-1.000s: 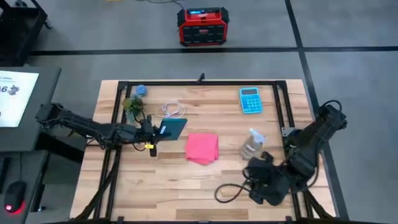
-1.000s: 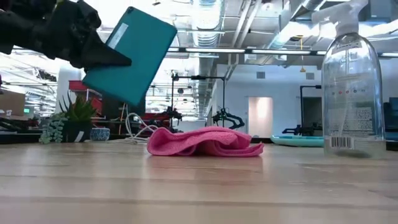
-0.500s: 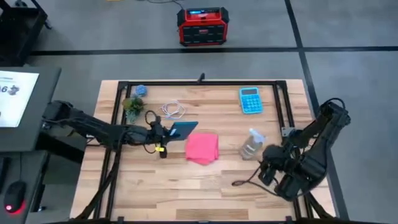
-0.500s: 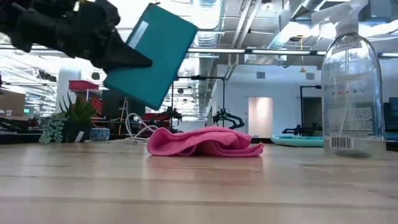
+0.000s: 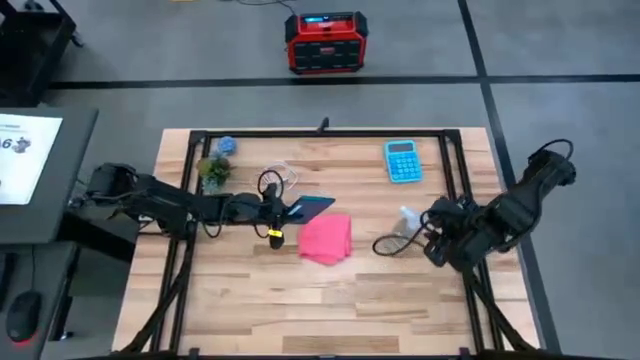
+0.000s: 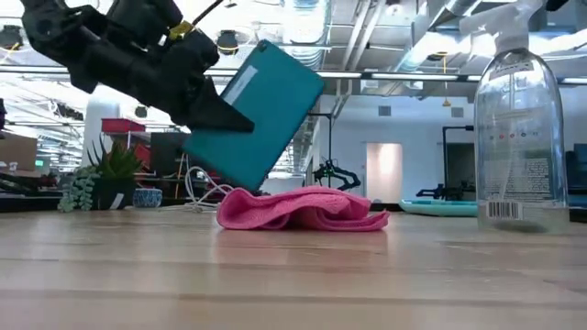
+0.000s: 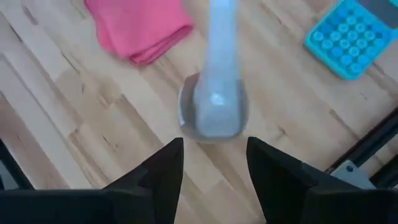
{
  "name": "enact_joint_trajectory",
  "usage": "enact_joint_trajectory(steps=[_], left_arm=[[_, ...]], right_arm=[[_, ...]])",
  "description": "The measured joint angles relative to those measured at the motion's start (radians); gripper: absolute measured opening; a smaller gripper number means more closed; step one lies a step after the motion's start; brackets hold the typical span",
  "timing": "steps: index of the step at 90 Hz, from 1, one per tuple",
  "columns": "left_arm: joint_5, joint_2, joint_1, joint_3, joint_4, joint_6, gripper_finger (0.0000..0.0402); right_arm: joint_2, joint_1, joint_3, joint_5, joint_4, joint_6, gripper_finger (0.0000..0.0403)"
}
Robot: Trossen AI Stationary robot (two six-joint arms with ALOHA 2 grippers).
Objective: Apply microfiber cloth
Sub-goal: Spray the back of the cellphone using the spray bottle
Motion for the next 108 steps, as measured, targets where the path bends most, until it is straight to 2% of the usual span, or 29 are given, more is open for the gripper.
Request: enact_joint_trajectory(steps=[21,44,53,72,92,108], left_arm=[[0.0,0.025,0.0,0.001,0.01,-0.001,0.0007],[0.017,0.024,0.0,0.0,0.029,-0.004,0.0008],[0.028,0.024,0.0,0.0,0.037,-0.004,0.0009],[0.033,0.024,0.0,0.0,0.039,-0.001,0.0009],[0.034,0.024,0.0,0.0,0.04,0.008,0.0009],[0.034,0.024,0.0,0.0,0.049,0.007,0.0009]], right_arm=[[0.023,-0.089,0.0,0.002,0.009,-0.165,0.0174],[0.057,-0.152,0.0,0.003,0.079,-0.269,0.0237],[0.063,-0.178,0.0,0.005,0.103,-0.27,0.0249],[0.109,-0.215,0.0,0.008,0.11,-0.314,0.0244],[0.205,-0.235,0.0,-0.016,0.167,-0.45,0.0236],[0.248,-0.238,0.0,-0.02,0.224,-0.478,0.0209]])
